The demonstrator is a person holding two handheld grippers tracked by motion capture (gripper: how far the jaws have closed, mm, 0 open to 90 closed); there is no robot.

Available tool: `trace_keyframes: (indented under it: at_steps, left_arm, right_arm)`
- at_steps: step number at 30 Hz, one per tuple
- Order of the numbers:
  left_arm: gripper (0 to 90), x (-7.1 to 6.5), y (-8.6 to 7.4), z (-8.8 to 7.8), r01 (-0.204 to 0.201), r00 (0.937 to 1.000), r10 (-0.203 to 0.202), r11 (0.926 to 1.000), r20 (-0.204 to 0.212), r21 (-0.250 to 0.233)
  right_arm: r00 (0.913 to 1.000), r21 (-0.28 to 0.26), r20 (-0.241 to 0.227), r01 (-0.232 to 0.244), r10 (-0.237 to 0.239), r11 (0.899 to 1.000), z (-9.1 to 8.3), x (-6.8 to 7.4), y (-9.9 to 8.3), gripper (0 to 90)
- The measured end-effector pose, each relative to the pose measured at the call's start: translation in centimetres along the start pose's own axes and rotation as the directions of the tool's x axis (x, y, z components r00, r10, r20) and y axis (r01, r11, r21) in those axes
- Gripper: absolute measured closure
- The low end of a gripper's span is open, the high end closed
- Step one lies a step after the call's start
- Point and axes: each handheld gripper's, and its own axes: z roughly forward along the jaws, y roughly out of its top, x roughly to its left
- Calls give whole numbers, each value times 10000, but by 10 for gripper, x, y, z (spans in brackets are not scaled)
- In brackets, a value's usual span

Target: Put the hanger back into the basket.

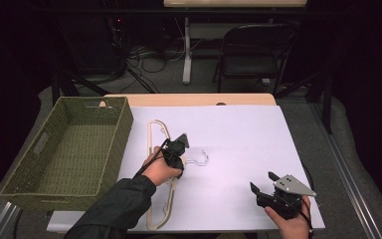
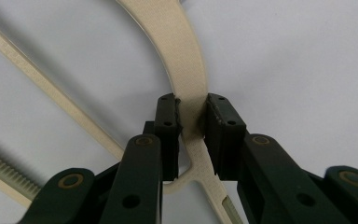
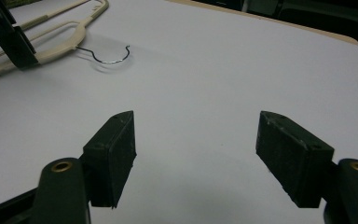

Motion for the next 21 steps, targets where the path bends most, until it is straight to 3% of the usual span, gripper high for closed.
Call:
trace_keyframes:
  at_steps: [21]
  left_arm:
    - [760, 0, -7, -29, -162, 9997, 159, 9997, -175, -189]
  right_arm:
    - [10000, 99, -11, -25, 25, 9999, 0, 0, 0, 284]
